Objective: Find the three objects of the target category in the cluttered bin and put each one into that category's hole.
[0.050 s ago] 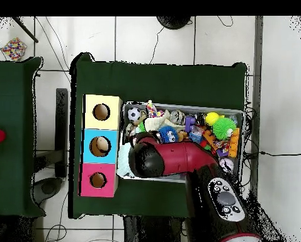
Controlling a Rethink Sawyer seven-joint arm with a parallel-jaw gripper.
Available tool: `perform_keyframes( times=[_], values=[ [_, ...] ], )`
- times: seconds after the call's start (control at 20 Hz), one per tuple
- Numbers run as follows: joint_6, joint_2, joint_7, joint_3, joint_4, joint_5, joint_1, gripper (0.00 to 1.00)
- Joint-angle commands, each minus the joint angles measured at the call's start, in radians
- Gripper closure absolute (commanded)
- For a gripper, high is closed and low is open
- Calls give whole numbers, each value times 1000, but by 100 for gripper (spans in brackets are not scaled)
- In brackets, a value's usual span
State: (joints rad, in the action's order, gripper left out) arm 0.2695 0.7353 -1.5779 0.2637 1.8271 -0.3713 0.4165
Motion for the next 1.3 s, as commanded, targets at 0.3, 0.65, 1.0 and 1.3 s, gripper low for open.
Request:
perform_keyframes(
  times=[0.3,0.65,1.0,1.3],
  values=[
    [-2,1,-44,-58,-101,-69,10,0],
    [21,-24,23,-13,-127,-77,77,0],
    [20,-53,43,-19,-146,-109,97,0],
    [5,-98,31,-49,-184,-174,88,0]
  ],
)
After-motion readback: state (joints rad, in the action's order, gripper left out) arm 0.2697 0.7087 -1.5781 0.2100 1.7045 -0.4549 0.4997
